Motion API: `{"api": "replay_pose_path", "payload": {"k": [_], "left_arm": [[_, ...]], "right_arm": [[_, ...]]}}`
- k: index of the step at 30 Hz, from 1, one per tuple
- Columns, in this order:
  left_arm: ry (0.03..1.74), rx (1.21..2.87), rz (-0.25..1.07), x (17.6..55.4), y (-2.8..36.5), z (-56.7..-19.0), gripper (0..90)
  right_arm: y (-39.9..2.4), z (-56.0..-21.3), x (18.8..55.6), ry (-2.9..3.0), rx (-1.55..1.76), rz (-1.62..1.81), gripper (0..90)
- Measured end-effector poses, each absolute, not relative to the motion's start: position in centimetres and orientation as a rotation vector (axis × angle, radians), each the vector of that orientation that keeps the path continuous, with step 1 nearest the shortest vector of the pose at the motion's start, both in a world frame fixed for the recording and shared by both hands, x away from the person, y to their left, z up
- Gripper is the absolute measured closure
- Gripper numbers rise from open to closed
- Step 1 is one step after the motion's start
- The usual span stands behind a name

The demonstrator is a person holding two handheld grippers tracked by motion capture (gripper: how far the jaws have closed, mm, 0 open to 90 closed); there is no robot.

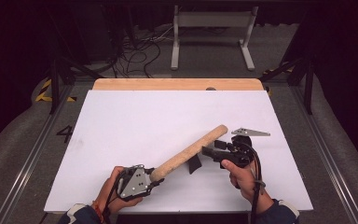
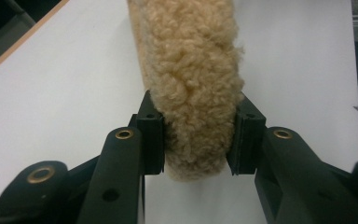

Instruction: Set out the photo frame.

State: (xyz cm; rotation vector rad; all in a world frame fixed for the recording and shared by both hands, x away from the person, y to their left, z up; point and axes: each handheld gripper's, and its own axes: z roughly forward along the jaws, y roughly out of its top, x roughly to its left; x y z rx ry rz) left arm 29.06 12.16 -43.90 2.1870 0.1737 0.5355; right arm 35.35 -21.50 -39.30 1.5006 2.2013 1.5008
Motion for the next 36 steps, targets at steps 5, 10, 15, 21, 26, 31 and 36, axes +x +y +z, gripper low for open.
{"api": "replay_pose_path", "payload": {"k": [5, 10, 15, 21, 26, 31, 36], "left_arm": [[0.157, 2.177, 0.516, 28.9, 11.7, -44.0, 64.1], [0.146, 2.173, 0.493, 28.8, 11.1, -44.0, 64.0], [0.130, 2.167, 0.467, 28.4, 10.3, -44.0, 63.6], [0.093, 2.168, 0.441, 28.1, 8.9, -44.1, 62.7], [0.105, 2.165, 0.424, 28.1, 8.1, -44.1, 58.8], [0.137, 2.134, 0.348, 28.2, 7.8, -44.3, 56.7], [0.155, 2.128, 0.326, 28.4, 7.2, -44.4, 52.0]], "right_arm": [[-21.4, -39.1, 36.1, 2.155, 1.615, 1.583, 26.3], [-20.1, -38.3, 36.5, 2.172, 1.652, 1.523, 21.3], [-19.6, -37.9, 37.1, 2.170, 1.700, 1.478, 19.8], [-18.4, -37.4, 37.7, 2.214, 1.760, 1.363, 15.6], [-16.9, -37.7, 38.0, 2.235, 1.770, 1.262, 13.7], [-16.9, -38.7, 38.5, 2.224, 1.853, 1.264, 20.4], [-16.8, -38.7, 39.0, 2.279, 1.840, 1.239, 21.5]]}}
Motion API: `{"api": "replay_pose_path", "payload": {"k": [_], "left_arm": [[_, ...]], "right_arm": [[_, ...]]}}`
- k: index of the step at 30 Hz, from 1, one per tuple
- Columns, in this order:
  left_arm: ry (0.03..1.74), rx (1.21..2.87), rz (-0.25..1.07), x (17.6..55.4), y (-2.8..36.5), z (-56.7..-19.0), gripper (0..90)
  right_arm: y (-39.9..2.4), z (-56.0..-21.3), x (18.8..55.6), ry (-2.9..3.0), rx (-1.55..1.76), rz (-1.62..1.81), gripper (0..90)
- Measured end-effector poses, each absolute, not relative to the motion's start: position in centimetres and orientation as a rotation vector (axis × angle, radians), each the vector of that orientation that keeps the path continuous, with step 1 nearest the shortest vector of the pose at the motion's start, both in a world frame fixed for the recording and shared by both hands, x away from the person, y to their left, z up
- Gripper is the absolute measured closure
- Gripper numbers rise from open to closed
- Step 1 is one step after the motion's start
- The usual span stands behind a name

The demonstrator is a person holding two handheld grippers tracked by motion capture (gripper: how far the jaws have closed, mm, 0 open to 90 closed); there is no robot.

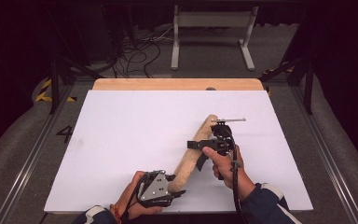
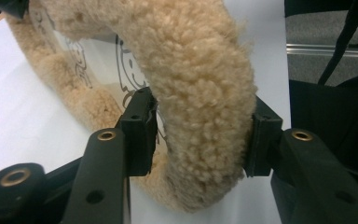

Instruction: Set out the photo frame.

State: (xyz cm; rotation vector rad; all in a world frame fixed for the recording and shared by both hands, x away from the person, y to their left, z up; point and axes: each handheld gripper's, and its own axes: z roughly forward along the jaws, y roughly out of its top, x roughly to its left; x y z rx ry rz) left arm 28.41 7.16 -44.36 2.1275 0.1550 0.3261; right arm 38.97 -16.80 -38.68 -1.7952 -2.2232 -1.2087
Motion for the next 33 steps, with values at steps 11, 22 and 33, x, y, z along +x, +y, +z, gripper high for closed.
{"api": "replay_pose_path", "payload": {"k": [11, 22, 33], "left_arm": [[0.249, 2.154, 0.210, 28.3, 10.0, -43.8, 27.7], [0.512, 2.135, 0.301, 27.6, 16.6, -44.0, 19.8], [0.670, 2.122, 0.409, 30.0, 21.4, -45.0, 15.6]], "right_arm": [[-17.1, -38.3, 40.2, -2.304, -1.628, -1.136, 28.0], [-16.7, -37.4, 41.0, -2.418, -1.511, -1.063, 36.2], [-16.3, -36.8, 41.8, -2.498, -1.431, -0.946, 38.1]]}}
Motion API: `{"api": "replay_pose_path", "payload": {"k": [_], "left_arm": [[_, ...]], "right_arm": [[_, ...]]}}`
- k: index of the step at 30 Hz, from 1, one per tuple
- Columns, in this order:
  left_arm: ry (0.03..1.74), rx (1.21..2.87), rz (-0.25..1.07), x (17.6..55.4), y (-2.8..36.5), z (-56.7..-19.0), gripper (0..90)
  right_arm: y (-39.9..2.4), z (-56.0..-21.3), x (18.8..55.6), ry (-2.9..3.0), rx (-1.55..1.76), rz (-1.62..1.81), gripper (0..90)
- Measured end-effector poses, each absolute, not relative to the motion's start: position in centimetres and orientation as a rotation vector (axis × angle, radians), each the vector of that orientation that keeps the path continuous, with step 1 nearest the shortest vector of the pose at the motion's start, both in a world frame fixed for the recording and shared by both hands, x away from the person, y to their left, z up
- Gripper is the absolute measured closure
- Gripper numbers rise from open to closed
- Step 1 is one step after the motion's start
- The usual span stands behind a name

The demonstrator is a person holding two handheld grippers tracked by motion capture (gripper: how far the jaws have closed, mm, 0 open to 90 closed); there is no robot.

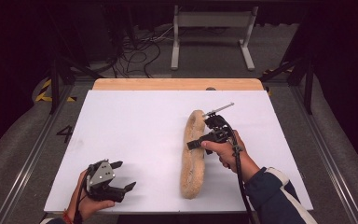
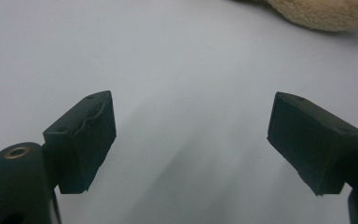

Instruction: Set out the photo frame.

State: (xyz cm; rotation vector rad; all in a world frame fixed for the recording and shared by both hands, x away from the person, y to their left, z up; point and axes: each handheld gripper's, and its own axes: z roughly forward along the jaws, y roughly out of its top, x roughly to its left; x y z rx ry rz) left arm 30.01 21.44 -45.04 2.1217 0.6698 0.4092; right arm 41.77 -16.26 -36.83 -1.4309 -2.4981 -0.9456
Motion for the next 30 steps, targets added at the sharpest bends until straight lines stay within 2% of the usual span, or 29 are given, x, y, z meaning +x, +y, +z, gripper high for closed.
{"api": "replay_pose_path", "payload": {"k": [4, 8, 10, 14, 17, 19, 25, 28, 30], "left_arm": [[0.711, 2.122, 0.467, 30.6, 23.1, -45.5, 15.3], [0.758, 2.080, 0.457, 31.5, 24.6, -45.7, 14.0], [0.784, 2.072, 0.462, 31.8, 24.9, -45.7, 13.5], [0.814, 2.073, 0.476, 31.8, 25.1, -46.0, 12.9], [0.836, 2.071, 0.473, 31.8, 25.1, -46.1, 12.9], [0.841, 2.070, 0.471, 31.9, 25.1, -46.2, 12.8], [0.847, 2.060, 0.480, 31.8, 24.9, -46.1, 11.8], [0.851, 2.037, 0.481, 31.8, 24.7, -46.0, 11.9], [0.848, 2.037, 0.483, 31.7, 24.6, -46.0, 11.9]], "right_arm": [[-15.8, -36.4, 41.9, -2.553, -1.408, -0.947, 45.3], [-15.6, -36.3, 42.0, -2.578, -1.398, -0.942, 46.2], [-15.6, -36.2, 41.9, -2.590, -1.389, -0.936, 45.0], [-15.9, -36.6, 41.9, -2.575, -1.414, -0.942, 36.3], [-16.0, -36.7, 41.9, -2.561, -1.430, -0.945, 35.4], [-15.6, -36.7, 42.1, -2.561, -1.373, -0.910, 42.3], [-15.0, -36.4, 42.4, -2.626, -1.334, -0.834, 45.0], [-14.8, -35.6, 42.1, -2.707, -1.317, -0.807, 58.0], [-14.8, -35.3, 42.2, -2.708, -1.277, -0.819, 63.4]]}}
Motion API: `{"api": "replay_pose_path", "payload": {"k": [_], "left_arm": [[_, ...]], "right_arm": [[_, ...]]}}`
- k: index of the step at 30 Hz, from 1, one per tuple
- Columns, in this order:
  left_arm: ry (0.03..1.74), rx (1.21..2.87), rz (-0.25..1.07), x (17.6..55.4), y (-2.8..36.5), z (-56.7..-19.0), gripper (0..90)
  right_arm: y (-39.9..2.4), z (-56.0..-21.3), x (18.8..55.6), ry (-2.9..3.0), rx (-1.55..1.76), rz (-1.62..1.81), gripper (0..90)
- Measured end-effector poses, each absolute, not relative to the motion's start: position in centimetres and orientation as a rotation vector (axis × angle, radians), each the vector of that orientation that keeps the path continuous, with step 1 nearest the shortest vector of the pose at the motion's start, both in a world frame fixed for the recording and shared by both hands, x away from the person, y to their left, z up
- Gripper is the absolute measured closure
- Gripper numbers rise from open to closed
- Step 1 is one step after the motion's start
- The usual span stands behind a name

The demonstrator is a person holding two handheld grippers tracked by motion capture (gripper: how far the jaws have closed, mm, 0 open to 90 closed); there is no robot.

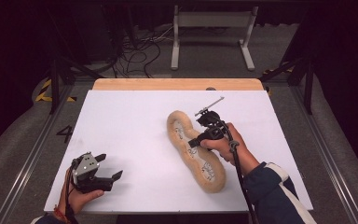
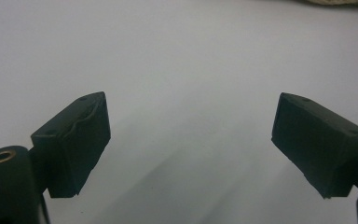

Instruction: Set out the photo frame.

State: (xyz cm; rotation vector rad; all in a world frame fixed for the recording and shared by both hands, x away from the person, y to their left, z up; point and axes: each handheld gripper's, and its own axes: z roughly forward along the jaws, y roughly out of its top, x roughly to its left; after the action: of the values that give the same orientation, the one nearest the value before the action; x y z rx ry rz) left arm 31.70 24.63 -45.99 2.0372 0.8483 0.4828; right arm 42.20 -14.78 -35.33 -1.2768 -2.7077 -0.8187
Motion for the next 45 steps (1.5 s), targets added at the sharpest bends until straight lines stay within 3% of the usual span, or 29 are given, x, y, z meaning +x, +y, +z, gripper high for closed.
{"api": "replay_pose_path", "payload": {"k": [17, 25, 28, 29, 34, 45], "left_arm": [[0.769, 2.044, 0.420, 32.1, 22.4, -45.4, 12.1], [0.728, 2.052, 0.399, 34.3, 20.1, -44.9, 11.7], [0.717, 2.039, 0.391, 35.5, 19.4, -44.6, 11.3], [0.714, 2.039, 0.384, 36.3, 19.1, -44.5, 11.0], [0.710, 2.066, 0.367, 38.9, 17.1, -44.6, 11.8], [0.687, 2.062, 0.316, 41.5, 15.0, -44.3, 15.2]], "right_arm": [[-11.7, -34.7, 42.0, -2.955, -0.698, -0.668, 63.3], [-11.8, -34.8, 42.1, -2.957, -0.679, -0.677, 62.6], [-12.0, -35.0, 42.1, -2.965, -0.702, -0.695, 59.2], [-12.2, -35.2, 42.1, -2.963, -0.724, -0.708, 52.0], [-12.9, -35.5, 41.7, -2.981, -0.762, -0.724, 44.2], [-17.6, -35.5, 38.3, -3.016, -0.928, -1.015, 34.6]]}}
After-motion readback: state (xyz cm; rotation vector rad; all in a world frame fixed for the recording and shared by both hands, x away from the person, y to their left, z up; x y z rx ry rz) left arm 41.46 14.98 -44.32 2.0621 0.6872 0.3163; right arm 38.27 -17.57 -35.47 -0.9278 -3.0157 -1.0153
